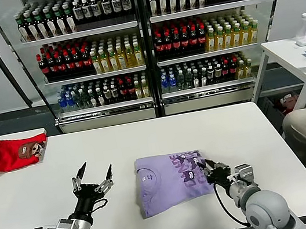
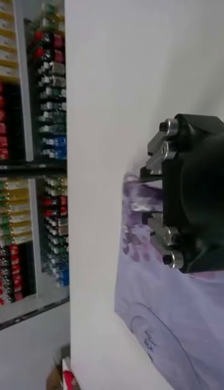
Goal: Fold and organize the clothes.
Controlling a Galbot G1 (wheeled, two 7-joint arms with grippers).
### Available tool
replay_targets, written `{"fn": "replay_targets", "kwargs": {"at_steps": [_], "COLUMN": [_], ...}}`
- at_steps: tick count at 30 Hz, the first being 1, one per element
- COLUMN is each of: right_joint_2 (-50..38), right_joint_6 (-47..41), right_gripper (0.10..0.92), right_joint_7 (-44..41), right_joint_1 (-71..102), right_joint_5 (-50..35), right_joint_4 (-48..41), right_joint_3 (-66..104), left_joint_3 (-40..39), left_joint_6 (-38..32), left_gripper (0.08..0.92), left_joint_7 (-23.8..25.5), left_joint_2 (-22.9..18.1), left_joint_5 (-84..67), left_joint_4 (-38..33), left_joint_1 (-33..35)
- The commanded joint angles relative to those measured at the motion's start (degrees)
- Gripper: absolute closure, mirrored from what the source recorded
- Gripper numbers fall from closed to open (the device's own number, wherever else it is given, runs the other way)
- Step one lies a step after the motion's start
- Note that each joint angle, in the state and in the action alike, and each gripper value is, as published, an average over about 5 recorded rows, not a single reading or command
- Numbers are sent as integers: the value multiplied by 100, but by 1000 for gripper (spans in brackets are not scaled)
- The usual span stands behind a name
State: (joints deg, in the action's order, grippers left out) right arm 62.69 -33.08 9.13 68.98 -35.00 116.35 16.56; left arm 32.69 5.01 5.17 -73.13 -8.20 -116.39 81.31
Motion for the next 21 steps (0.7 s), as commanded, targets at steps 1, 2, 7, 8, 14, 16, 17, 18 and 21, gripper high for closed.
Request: {"fn": "replay_targets", "kwargs": {"at_steps": [1,2,7,8,14,16,17,18,21], "right_joint_2": [20,29,73,77,151,182,194,204,213], "right_joint_6": [53,74,312,434,885,950,982,1014,1085], "right_gripper": [573,547,400,374,226,208,206,204,203], "right_joint_7": [-133,-123,-108,-128,-257,-275,-278,-280,-280], "right_joint_1": [365,374,370,360,230,185,166,149,96], "right_joint_5": [498,539,1232,1435,1922,1941,1959,1982,2055], "right_joint_4": [339,360,310,265,32,-11,-33,-53,-122], "right_joint_3": [1129,1209,1485,1504,1529,1509,1493,1475,1417], "left_joint_3": [-44,-54,-116,-124,-69,-71,-76,-76,-51], "left_joint_6": [-102,-109,-147,-163,-578,-641,-649,-649,-649], "left_gripper": [177,177,177,177,177,177,177,177,177], "left_joint_7": [20,29,101,121,604,664,658,650,620], "left_joint_2": [1,-6,-58,-65,-100,-116,-124,-132,-151], "left_joint_5": [-123,-123,-112,-107,-123,-128,-129,-130,-117], "left_joint_4": [125,133,123,128,289,281,269,260,260], "left_joint_1": [-77,-99,-146,-157,-219,-208,-205,-207,-230]}}
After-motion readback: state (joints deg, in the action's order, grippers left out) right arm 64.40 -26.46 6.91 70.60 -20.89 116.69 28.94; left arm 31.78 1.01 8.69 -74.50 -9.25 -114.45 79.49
